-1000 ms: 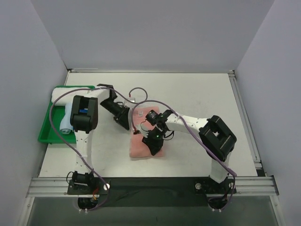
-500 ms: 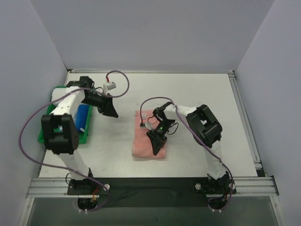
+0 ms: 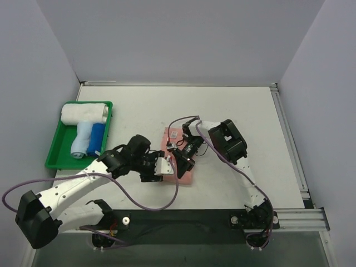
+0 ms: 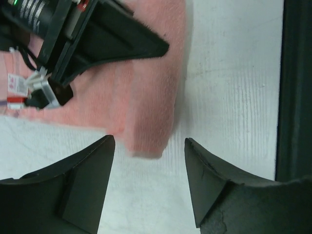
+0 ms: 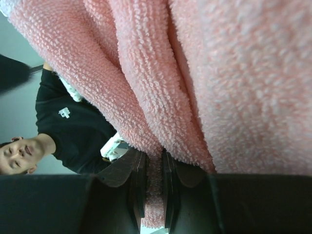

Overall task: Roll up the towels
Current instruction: Roll the towel

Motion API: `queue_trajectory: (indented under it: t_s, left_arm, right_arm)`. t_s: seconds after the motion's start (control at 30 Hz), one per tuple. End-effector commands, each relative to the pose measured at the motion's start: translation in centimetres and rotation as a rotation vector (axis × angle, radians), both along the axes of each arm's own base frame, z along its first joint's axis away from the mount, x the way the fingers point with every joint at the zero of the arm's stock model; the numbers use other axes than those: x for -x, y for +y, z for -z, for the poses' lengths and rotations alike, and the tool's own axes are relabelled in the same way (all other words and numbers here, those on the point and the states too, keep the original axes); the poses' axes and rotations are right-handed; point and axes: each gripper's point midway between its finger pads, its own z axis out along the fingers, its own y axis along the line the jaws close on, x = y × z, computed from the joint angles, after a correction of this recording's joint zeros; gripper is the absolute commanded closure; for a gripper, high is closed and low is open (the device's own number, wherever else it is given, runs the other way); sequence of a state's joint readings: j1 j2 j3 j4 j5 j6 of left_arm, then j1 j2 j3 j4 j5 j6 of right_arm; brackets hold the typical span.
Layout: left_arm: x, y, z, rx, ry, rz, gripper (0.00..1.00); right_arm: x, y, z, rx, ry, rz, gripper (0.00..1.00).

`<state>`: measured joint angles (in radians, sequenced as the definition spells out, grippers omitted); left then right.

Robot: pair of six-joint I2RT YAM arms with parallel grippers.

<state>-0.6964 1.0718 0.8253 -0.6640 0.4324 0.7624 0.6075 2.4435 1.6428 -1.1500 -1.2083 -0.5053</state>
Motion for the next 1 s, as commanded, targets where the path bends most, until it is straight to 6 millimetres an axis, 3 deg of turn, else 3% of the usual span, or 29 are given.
queue_trajectory:
  t_s: [0.0, 0.17, 0.27, 0.37, 0.5, 0.53, 0.57, 0.63, 0.7, 0.77, 0.9, 0.97]
  left_arm:
    - [-2.4, -2.9, -0.1, -0.054, -0.252, 0.065, 0.30]
    - [-2.0, -5.4, 2.7, -0.110, -0.373, 0.181, 0.31]
    - [-2.4, -5.9, 4.8, -0.159, -0.412, 0.202, 0.32]
    - [-2.1, -5.3, 7.9, -0.242, -0.340, 0.205, 0.37]
    - [-1.3, -3.8, 11.2, -0.329, -0.254, 0.190, 0.62]
    - [-0.9, -3.4, 11.8, -0.339, -0.226, 0.191, 0.75]
    - [0.0, -2.9, 12.6, -0.361, -0.175, 0.199, 0.81]
    - [1.4, -3.1, 12.7, -0.340, -0.099, 0.219, 0.94]
    - [3.0, -2.6, 13.2, -0.352, -0.007, 0.222, 0.99]
    - [4.1, -1.8, 13.5, -0.385, 0.082, 0.225, 1.00]
    - [6.3, -1.5, 13.3, -0.394, 0.298, 0.259, 1.00]
    - [6.4, -1.4, 12.6, -0.411, 0.401, 0.254, 1.00]
  right_arm:
    - [0.1, -0.7, 0.7, 0.036, 0.068, -0.007, 1.00]
    - [-0.3, -0.7, 1.0, 0.033, 0.093, 0.005, 1.00]
    - [-0.7, -0.7, 1.0, 0.033, 0.100, 0.017, 1.00]
    - [-1.0, -0.8, 0.9, 0.039, 0.112, 0.030, 1.00]
    - [-2.0, -1.1, 0.8, 0.041, 0.096, 0.044, 1.00]
    - [-2.3, -1.2, 0.7, 0.041, 0.090, 0.050, 1.00]
    - [-2.6, -1.4, 0.6, 0.046, 0.080, 0.053, 1.00]
    - [-4.3, -1.7, -0.1, 0.047, 0.053, 0.095, 1.00]
    - [-5.8, -2.1, -1.3, 0.038, 0.009, 0.131, 0.98]
    - [-7.8, -3.1, -2.3, 0.063, -0.056, 0.167, 0.89]
    - [-12.0, -5.6, -4.0, 0.167, -0.345, 0.156, 0.79]
    - [-13.9, -6.8, -5.6, 0.183, -0.430, 0.186, 0.73]
